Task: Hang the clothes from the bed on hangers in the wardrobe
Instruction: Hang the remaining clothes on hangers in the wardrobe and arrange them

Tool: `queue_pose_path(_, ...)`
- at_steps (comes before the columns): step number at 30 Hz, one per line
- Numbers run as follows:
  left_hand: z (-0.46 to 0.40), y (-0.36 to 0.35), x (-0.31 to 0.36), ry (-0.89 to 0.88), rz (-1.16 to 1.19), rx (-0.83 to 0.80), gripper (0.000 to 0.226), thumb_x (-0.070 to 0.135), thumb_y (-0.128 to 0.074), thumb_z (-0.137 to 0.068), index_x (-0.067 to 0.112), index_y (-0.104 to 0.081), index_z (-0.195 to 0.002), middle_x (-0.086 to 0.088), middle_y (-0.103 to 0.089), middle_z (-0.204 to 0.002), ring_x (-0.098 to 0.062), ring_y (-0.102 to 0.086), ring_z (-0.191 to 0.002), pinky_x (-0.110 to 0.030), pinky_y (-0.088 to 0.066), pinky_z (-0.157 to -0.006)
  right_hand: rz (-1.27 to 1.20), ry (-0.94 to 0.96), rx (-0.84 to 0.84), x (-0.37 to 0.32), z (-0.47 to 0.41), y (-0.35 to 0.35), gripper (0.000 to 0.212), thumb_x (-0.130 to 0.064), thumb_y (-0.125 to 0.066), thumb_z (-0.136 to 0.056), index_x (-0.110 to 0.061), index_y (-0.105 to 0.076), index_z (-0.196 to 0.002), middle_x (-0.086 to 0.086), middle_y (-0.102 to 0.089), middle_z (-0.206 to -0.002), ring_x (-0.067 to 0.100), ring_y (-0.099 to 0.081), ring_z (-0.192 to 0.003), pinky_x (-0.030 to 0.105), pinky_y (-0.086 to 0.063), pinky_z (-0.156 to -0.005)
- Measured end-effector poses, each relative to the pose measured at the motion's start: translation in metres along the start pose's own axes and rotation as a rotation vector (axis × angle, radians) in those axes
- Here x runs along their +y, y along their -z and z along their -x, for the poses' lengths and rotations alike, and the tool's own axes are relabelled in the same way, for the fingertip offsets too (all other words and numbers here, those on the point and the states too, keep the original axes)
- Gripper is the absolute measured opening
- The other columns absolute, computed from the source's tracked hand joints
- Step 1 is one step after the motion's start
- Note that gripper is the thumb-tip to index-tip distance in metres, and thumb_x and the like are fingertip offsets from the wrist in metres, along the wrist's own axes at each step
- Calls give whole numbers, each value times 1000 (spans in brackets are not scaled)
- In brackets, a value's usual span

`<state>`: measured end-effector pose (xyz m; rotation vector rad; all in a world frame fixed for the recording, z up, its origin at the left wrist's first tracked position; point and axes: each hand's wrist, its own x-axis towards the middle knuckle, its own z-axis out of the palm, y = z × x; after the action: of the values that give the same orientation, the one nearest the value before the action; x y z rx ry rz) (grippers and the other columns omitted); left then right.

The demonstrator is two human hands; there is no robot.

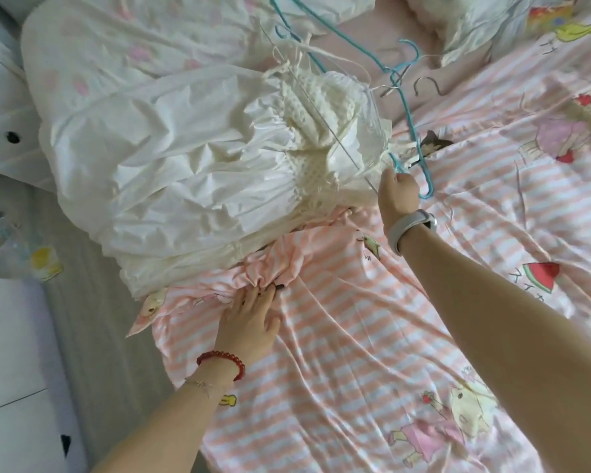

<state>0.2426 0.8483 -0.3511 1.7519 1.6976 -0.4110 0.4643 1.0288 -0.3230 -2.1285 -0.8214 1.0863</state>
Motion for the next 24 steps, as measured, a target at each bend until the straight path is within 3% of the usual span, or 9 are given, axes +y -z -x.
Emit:
queue_pose_path(2,0,2,-2,-2,23,-43,61,48,-18,-91,29,-6,-148,4,1,-156,-19,0,-143,-36,-18,-113,-4,95,67,-3,0,3,35,-38,-41,-93,-9,-55,-109,-2,-50,-93,14,-45,-84,25,-32,-74)
queue_pose_path(3,0,3,-3,0,35,-68,57,42,-24,-96,29,-4,-148,4,5,-156,-18,3,-144,-36,-15,-114,-5,145,62,-6,-2,4,39,-41,-43,-92,-10,-55,-113,-1,-52,-95,14,-46,-86,24,-32,-74)
queue_pose_path(6,3,10,-4,-9,45,-95,57,38,-27,-99,29,0,-148,4,10,-156,-18,7,-143,-36,-14,-114,-17,230,-51,-16,-8,-1,34,-40,-48,-91,-8,-58,-83,1,-52,-78,15,-47,-72,25,-34,-61)
queue_pose_path(8,5,12,-2,-25,31,-85,57,36,-28,-99,28,-1,-149,4,9,-156,-18,6,-143,-36,-21,-112,-82,173,-165,-25,-11,-7,41,-47,-44,-90,-12,-49,-70,4,-44,-70,16,-43,-64,27,-37,-60)
queue_pose_path(12,8,11,0,-32,24,-40,57,35,-30,-98,26,-4,-149,3,10,-156,-19,6,-143,-36,-23,-111,-145,-43,-283,-37,-20,-14,42,-44,-46,-91,-6,-57,-104,1,-55,-82,12,-46,-57,23,-36,-51)
queue_pose_path(14,10,10,1,-18,30,-43,57,34,-30,-99,25,-4,-149,3,10,-156,-19,6,-143,-37,-24,-110,-65,-10,-250,-38,-23,-18,27,-34,-48,-91,-10,-57,-81,-1,-55,-72,11,-40,-53,24,-30,-49)
queue_pose_path(16,11,9,1,-11,40,-46,57,33,-31,-99,26,-5,-149,4,10,-156,-18,7,-143,-37,-27,-109,-4,76,-155,-34,-23,-23,32,-22,-47,-90,-12,-48,-60,1,-45,-61,13,-35,-53,25,-27,-51)
queue_pose_path(20,16,21,4,17,150,-46,50,27,-33,-99,24,-20,-147,4,-4,-156,-16,-6,-143,-33,-32,-106,35,199,-19,-22,-5,-15,19,-21,-42,-95,-7,-51,-85,6,-50,-82,20,-44,-75,26,-29,-64)
queue_pose_path(24,23,57,6,25,303,98,43,21,-36,-99,19,-33,-141,2,-25,-150,-14,-27,-136,-33,-30,-109,41,350,59,-15,20,7,21,-19,-40,-96,-8,-41,-78,0,-41,-62,24,-39,-67,29,-15,-55)
